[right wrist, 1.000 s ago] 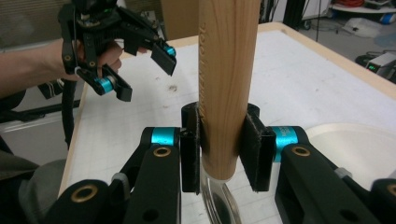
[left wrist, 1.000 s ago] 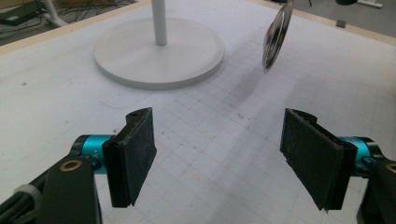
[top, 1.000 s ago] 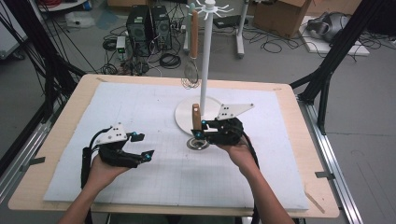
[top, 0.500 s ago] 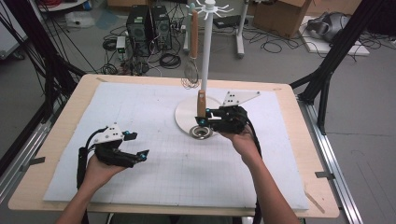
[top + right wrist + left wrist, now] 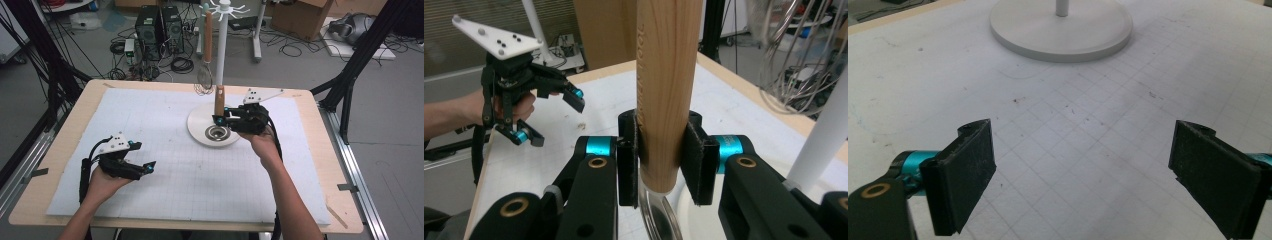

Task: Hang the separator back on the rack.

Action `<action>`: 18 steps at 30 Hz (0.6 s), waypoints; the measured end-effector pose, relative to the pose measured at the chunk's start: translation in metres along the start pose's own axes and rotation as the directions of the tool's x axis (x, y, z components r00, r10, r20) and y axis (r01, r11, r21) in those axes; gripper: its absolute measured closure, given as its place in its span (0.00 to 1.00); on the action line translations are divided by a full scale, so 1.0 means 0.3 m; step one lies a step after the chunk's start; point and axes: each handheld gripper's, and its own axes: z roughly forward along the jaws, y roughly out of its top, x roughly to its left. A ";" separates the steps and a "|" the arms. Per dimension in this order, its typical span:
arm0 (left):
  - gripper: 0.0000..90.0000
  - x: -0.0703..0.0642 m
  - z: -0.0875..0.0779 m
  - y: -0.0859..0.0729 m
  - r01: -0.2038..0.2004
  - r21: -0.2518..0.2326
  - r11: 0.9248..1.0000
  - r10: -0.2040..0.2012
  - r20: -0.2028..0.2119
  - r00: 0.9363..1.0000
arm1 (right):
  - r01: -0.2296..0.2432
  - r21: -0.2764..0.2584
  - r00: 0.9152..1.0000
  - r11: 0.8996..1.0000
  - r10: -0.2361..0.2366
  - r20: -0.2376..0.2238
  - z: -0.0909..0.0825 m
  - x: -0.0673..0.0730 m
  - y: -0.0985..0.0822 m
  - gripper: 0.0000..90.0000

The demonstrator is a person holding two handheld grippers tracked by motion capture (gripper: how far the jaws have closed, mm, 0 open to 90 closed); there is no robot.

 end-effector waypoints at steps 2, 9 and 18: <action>0.12 0.002 -0.003 -0.001 0.001 -0.004 1.000 -0.001 -0.004 1.000 | 0.003 -0.006 1.000 1.000 -0.003 0.003 -0.004 -0.004 0.014 0.80; 0.11 0.004 -0.006 -0.003 0.012 -0.009 1.000 -0.012 -0.008 1.000 | 0.011 -0.017 1.000 1.000 -0.011 0.014 -0.011 -0.013 0.063 0.80; 0.11 0.004 -0.010 0.001 0.010 -0.017 1.000 -0.011 -0.012 1.000 | 0.020 -0.022 1.000 1.000 -0.020 0.018 -0.014 -0.026 0.111 0.80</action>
